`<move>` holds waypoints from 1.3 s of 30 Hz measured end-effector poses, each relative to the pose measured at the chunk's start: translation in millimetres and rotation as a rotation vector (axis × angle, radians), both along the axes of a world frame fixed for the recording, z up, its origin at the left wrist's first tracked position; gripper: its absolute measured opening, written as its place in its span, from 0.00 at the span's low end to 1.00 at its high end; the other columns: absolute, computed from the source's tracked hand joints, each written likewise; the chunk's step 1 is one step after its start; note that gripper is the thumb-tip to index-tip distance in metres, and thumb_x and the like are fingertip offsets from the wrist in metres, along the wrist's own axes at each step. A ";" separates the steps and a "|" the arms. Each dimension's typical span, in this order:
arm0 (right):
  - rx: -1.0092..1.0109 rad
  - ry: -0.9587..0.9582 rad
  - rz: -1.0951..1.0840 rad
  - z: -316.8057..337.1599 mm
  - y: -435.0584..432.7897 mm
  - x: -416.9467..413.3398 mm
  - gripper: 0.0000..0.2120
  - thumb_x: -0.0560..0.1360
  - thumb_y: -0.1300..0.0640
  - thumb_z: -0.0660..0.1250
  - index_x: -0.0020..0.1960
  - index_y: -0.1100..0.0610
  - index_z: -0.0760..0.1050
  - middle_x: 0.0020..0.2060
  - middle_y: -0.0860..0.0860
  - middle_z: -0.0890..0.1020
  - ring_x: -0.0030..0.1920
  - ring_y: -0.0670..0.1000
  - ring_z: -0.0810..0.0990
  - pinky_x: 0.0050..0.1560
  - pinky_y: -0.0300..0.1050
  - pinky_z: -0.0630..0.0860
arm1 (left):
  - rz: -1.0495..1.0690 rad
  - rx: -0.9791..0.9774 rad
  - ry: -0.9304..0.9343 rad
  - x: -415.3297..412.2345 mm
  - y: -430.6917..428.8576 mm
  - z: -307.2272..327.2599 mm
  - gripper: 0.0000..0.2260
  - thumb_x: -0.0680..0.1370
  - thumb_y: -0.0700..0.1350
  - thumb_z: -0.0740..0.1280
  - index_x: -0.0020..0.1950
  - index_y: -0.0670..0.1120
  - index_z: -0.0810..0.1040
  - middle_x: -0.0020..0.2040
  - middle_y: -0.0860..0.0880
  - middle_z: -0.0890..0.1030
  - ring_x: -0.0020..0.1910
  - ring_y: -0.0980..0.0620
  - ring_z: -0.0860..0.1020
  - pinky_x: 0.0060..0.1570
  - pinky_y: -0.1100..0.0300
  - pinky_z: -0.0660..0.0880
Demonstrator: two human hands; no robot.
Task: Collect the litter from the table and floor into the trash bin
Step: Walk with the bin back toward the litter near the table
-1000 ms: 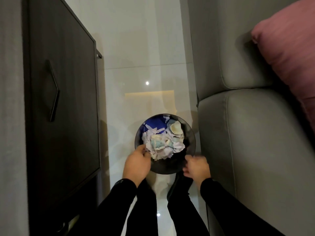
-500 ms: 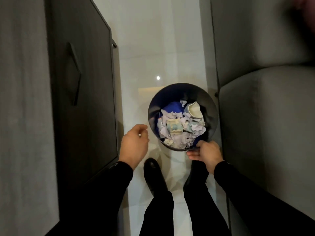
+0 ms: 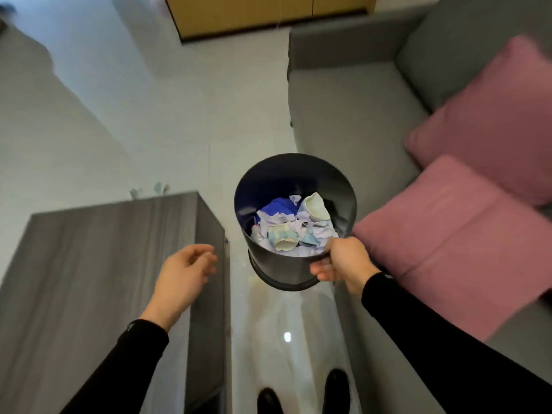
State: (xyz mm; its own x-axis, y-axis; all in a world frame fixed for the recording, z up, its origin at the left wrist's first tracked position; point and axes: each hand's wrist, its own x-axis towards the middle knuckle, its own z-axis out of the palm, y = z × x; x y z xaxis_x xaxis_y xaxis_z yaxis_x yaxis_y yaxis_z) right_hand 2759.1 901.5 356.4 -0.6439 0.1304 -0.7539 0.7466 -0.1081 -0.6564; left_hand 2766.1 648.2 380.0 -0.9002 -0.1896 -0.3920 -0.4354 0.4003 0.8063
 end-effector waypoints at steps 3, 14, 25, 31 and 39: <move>0.020 0.072 0.006 80.4 15.3 -19.7 0.19 0.77 0.64 0.50 0.65 0.68 0.67 0.27 0.61 0.79 0.17 0.49 0.77 0.16 0.36 0.72 | 0.008 0.008 0.049 -13.1 1.4 70.3 0.06 0.76 0.40 0.63 0.47 0.48 0.78 0.41 0.49 0.82 0.38 0.52 0.79 0.37 0.61 0.74; 0.101 0.310 0.048 265.8 65.6 -63.4 0.16 0.76 0.64 0.52 0.61 0.66 0.69 0.27 0.62 0.79 0.17 0.52 0.78 0.16 0.36 0.73 | 0.064 0.045 0.271 -49.9 21.3 245.5 0.07 0.77 0.38 0.60 0.50 0.43 0.77 0.43 0.45 0.81 0.39 0.50 0.78 0.36 0.60 0.73; 0.050 0.353 0.074 289.8 50.7 -130.1 0.12 0.76 0.65 0.49 0.56 0.63 0.66 0.33 0.63 0.77 0.17 0.53 0.78 0.15 0.38 0.72 | 0.127 -0.015 0.356 -90.6 10.3 269.9 0.08 0.77 0.38 0.59 0.52 0.41 0.77 0.45 0.43 0.80 0.41 0.49 0.77 0.37 0.61 0.73; 0.069 0.315 0.083 268.6 25.1 -201.9 0.17 0.76 0.64 0.50 0.63 0.66 0.66 0.32 0.62 0.78 0.17 0.53 0.79 0.16 0.38 0.73 | 0.159 -0.016 0.330 -163.1 -29.9 238.3 0.07 0.77 0.39 0.60 0.50 0.42 0.78 0.45 0.44 0.81 0.41 0.50 0.78 0.38 0.60 0.73; 0.094 0.286 0.110 259.1 -41.0 -352.2 0.20 0.76 0.65 0.51 0.66 0.67 0.66 0.30 0.63 0.78 0.18 0.53 0.79 0.17 0.38 0.74 | 0.178 0.025 0.254 -312.2 -97.2 221.7 0.07 0.77 0.39 0.60 0.48 0.43 0.78 0.43 0.45 0.81 0.39 0.50 0.78 0.37 0.60 0.73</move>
State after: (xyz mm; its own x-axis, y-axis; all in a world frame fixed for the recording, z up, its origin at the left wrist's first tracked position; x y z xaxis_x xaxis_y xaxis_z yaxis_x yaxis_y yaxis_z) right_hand 2406.8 860.5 615.5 -0.8420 0.1094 -0.5283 0.5344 0.0342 -0.8446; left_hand 2453.9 551.1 601.7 -0.9236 -0.3460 -0.1648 -0.2799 0.3151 0.9069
